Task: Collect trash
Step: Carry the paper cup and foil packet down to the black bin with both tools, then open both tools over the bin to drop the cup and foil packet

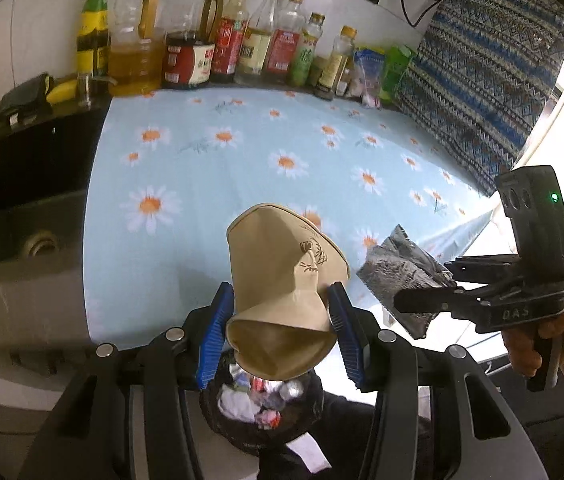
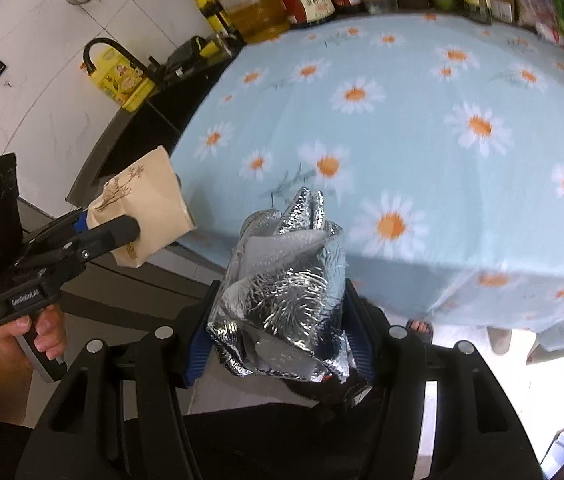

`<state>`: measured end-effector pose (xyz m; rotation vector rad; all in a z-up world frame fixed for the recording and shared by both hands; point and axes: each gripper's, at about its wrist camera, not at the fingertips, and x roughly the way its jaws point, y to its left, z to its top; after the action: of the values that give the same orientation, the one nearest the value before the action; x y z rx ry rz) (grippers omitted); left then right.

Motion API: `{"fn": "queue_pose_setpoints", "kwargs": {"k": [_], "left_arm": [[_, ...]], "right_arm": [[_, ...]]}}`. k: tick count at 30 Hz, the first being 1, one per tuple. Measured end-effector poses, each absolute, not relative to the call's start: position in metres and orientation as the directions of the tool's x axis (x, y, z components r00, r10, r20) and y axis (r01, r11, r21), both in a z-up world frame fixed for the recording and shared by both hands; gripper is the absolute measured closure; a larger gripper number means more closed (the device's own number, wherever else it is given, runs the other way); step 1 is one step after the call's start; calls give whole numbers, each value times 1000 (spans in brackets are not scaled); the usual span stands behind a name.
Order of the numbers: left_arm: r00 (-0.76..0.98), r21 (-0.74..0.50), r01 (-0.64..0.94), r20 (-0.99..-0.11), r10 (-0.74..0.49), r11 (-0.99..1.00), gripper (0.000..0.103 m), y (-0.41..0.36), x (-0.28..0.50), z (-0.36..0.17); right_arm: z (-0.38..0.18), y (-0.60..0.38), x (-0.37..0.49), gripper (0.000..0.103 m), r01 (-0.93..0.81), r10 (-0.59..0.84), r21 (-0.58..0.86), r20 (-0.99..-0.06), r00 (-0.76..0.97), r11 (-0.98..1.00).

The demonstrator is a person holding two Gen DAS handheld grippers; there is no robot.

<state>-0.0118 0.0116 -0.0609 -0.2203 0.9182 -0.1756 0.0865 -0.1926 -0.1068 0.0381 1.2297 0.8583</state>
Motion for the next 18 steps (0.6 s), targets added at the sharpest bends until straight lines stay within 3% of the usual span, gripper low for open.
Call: {"fn": "queue_pose_setpoints", "kwargs": {"k": [11, 14, 15, 17, 18], "left_arm": [[465, -292, -11, -848, -253, 956, 56, 7, -34, -114], [406, -304, -34, -874, -265, 952, 53, 7, -30, -132], [389, -306, -47, -882, -265, 951, 48, 8, -28, -137], [388, -307, -74, -886, -256, 949, 24, 11, -26, -143], [385, -310, -79, -886, -258, 947, 24, 12, -25, -145]], "right_arm": [[-152, -186, 70, 44, -498, 549, 491, -835, -36, 715], [-158, -185, 73, 34, -467, 555, 512, -830, -56, 720], [-159, -185, 74, 24, -460, 557, 517, -829, -57, 722], [-161, -186, 77, 20, -440, 563, 527, -824, -58, 727], [-160, -187, 78, 20, -433, 563, 527, -825, -54, 731]]}}
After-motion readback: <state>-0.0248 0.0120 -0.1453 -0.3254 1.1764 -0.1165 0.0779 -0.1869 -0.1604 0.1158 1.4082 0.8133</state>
